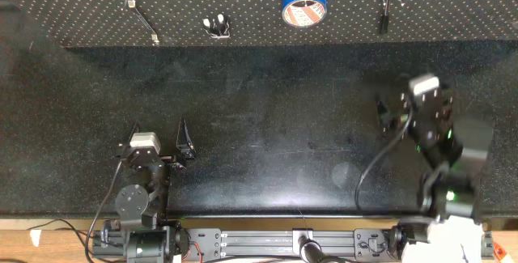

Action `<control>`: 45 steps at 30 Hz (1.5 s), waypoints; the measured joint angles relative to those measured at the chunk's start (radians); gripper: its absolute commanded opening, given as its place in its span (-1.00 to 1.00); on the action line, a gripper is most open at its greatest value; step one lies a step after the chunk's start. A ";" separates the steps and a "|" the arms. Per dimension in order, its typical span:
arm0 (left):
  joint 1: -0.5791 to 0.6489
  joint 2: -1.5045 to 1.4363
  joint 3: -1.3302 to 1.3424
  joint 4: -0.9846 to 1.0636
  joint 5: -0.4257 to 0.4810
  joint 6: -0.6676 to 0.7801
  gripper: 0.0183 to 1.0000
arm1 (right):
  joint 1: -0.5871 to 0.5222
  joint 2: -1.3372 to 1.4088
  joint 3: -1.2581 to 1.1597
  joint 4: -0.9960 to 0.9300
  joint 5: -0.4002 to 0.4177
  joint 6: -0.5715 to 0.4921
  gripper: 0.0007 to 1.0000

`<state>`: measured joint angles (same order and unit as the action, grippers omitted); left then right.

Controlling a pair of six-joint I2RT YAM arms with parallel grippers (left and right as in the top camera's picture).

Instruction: Place Tools Onto Pegboard

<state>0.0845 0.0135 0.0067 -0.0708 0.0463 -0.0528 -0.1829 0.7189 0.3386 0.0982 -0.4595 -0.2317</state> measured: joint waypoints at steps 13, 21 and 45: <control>0.000 0.000 0.000 0.000 0.000 0.000 0.99 | 0.000 -0.393 -0.328 0.217 0.061 0.160 0.93; 0.000 0.000 0.000 0.000 0.000 0.000 0.99 | 0.104 -0.591 -0.330 -0.045 0.181 0.179 0.93; 0.000 0.000 0.000 0.000 0.000 0.000 0.99 | 0.124 -0.707 -0.332 -0.148 0.249 0.437 0.93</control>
<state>0.0845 0.0135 0.0071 -0.0711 0.0463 -0.0528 -0.0589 0.0120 0.0067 -0.0494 -0.2104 0.2054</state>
